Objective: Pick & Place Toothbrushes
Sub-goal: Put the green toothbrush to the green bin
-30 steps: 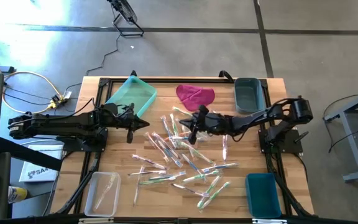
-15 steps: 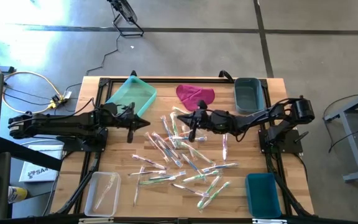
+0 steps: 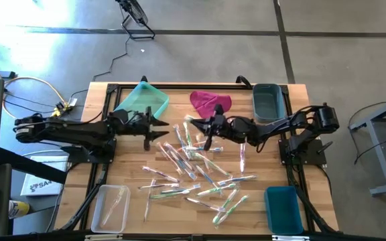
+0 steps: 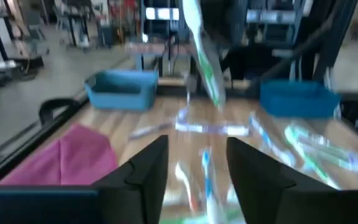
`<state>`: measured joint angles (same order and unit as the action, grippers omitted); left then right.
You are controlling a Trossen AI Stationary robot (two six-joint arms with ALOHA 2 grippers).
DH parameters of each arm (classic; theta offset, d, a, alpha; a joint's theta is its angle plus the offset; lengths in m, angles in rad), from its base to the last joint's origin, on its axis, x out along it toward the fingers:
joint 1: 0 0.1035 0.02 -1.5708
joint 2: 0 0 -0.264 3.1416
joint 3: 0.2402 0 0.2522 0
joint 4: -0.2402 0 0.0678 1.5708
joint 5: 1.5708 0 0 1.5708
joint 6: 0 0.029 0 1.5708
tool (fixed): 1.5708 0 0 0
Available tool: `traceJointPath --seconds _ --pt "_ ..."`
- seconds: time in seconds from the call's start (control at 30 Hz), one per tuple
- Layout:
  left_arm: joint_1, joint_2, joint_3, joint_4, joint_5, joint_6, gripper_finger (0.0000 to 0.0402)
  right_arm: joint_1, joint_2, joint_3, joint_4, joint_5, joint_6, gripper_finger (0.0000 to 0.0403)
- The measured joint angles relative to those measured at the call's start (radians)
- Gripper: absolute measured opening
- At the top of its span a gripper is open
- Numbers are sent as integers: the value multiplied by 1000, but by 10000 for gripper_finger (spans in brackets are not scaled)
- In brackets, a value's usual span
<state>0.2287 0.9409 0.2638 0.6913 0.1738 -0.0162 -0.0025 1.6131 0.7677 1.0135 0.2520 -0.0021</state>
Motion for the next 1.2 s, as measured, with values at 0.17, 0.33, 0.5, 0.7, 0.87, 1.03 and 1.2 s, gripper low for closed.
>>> traceJointPath --seconds 0.17,0.33,0.5,0.7,0.87,1.03,1.2 --pt "0 75 1 170 9 -41 175 0 0 0 61 -1 -2 4" --pt "0 134 28 181 12 -41 175 0 0 0 110 -56 -19 4" --pt "0 193 60 181 43 -46 175 0 1 0 131 -105 -21 4" --pt "-1 256 118 181 135 -52 175 0 1 0 133 -106 -19 4" --pt "-3 290 159 182 179 -50 175 0 1 0 148 -106 -18 4" --pt "-2 306 177 181 179 -50 175 0 1 0 134 -104 -19 4" --pt "-2 307 177 158 177 -40 175 0 1 0 110 -101 -20 4"
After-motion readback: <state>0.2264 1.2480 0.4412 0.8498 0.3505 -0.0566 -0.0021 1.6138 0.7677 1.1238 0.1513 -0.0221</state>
